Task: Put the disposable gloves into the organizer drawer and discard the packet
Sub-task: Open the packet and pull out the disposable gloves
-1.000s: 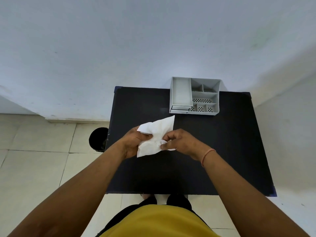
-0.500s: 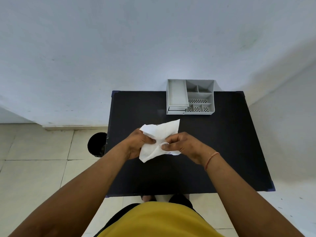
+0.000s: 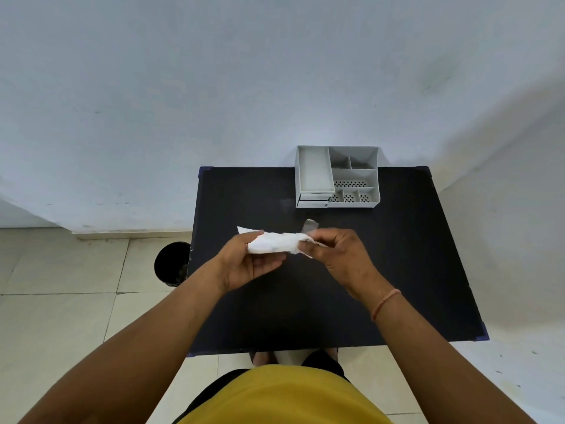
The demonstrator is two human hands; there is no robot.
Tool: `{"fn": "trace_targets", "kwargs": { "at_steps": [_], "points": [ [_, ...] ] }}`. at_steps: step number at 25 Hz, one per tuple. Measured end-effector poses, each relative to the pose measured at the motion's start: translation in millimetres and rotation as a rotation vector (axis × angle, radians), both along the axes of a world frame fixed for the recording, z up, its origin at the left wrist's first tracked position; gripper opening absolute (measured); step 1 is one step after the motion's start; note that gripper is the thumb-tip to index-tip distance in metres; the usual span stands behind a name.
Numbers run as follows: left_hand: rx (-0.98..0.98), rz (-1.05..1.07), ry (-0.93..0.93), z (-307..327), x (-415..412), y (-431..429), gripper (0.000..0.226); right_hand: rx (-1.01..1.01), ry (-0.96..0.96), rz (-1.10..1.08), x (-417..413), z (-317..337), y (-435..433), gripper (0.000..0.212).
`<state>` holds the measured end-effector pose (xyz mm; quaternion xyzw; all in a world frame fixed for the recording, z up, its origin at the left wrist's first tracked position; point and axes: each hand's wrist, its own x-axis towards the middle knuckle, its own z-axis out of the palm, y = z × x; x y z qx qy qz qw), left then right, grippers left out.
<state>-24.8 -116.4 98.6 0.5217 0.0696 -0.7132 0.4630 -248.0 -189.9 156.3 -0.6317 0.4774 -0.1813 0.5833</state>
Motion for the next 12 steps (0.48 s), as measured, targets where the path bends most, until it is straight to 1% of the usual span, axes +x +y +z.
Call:
{"fn": "trace_targets", "kwargs": {
  "at_steps": [2,3,4,5,7,9,11,12],
  "points": [
    [0.015,-0.025,-0.03,4.9,-6.4,1.1,0.062,-0.05,-0.003,-0.114,3.3,-3.2,-0.8,0.014],
    [0.024,-0.033,-0.069,9.5,-12.6,2.4,0.071,-0.087,0.022,-0.152,5.0,-5.3,-0.2,0.014],
    [0.019,-0.046,-0.116,15.6,-20.3,3.8,0.075,-0.136,0.067,-0.169,6.3,-6.3,2.0,0.013],
    [-0.009,-0.069,-0.162,25.2,-30.2,5.7,0.074,-0.199,0.121,-0.165,7.2,-7.3,5.9,0.013],
    [-0.115,-0.152,-0.231,39.1,-51.1,8.8,0.062,-0.289,0.2,-0.125,7.5,-9.7,17.6,0.01],
    [-0.214,-0.246,-0.31,47.0,-68.3,10.9,0.056,-0.29,0.207,-0.115,5.5,-11.0,29.7,0.013],
    [-0.256,-0.277,-0.412,49.4,-78.7,11.4,0.05,-0.239,0.223,-0.108,-0.3,-9.4,33.7,0.031],
    [-0.258,-0.273,-0.459,49.1,-81.5,11.2,0.045,-0.175,0.215,-0.092,-4.0,-6.8,33.2,0.039]
  ]
}}
